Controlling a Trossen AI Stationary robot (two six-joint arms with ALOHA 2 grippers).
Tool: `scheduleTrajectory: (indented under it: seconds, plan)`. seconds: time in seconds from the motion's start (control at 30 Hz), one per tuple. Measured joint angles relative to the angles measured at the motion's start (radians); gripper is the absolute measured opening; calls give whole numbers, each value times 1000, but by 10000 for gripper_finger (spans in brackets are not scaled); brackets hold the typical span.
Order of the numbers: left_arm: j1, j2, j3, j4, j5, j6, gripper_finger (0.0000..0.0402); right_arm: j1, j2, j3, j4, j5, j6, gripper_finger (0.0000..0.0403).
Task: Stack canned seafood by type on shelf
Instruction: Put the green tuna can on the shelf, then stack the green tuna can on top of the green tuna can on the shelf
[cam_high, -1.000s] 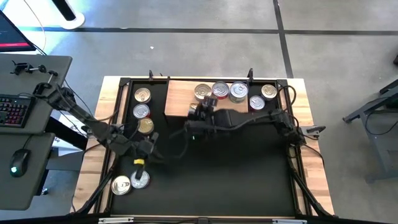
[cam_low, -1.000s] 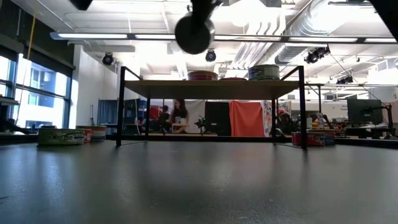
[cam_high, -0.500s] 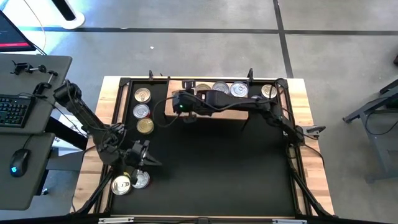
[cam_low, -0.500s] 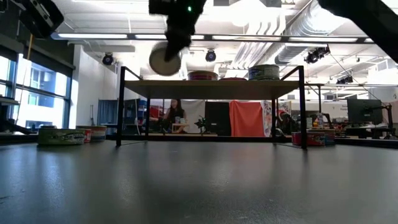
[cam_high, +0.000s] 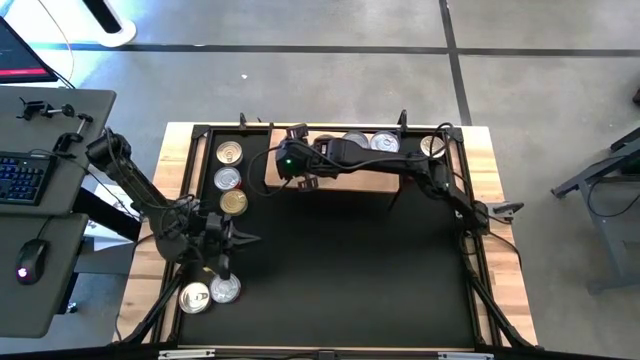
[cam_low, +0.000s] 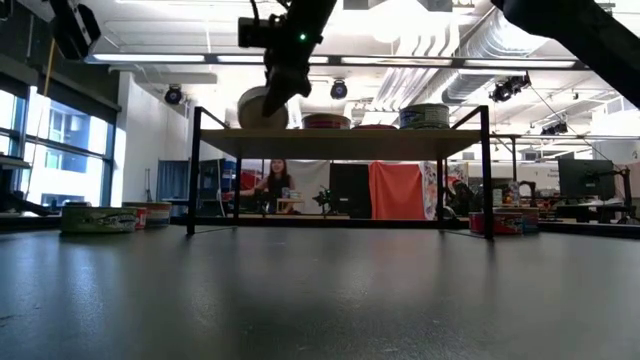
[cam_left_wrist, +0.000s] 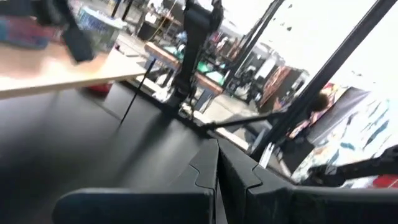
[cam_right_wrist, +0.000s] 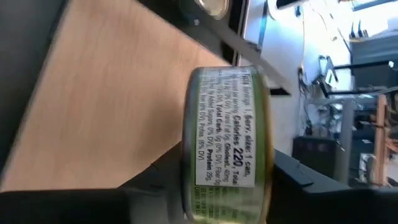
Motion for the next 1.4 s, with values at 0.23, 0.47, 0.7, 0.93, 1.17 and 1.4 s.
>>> scheduleTrajectory:
  seconds: [0.23, 0.47, 0.7, 0.93, 1.17, 1.4]
  plan:
    - [0, 0, 0, 146, -2, 163, 0, 0, -1, 0, -37, -20, 10, 188]
    - [-1, -3, 0, 149, -2, 195, 0, 31, -1, 0, -78, -21, 61, 191]
    - [-1, -83, 0, 149, -1, 309, 0, 68, -4, 1, -81, 11, 61, 192]
    - [-62, -144, 197, -333, -111, 402, 0, 127, -56, 3, -107, -37, 247, 182]
    - [-15, -99, 462, -1452, 179, -305, 0, 165, -74, -42, -225, -311, 555, 71]
    - [191, -107, 469, -1823, 533, -509, 0, 210, -97, -335, -225, -522, 630, 10]
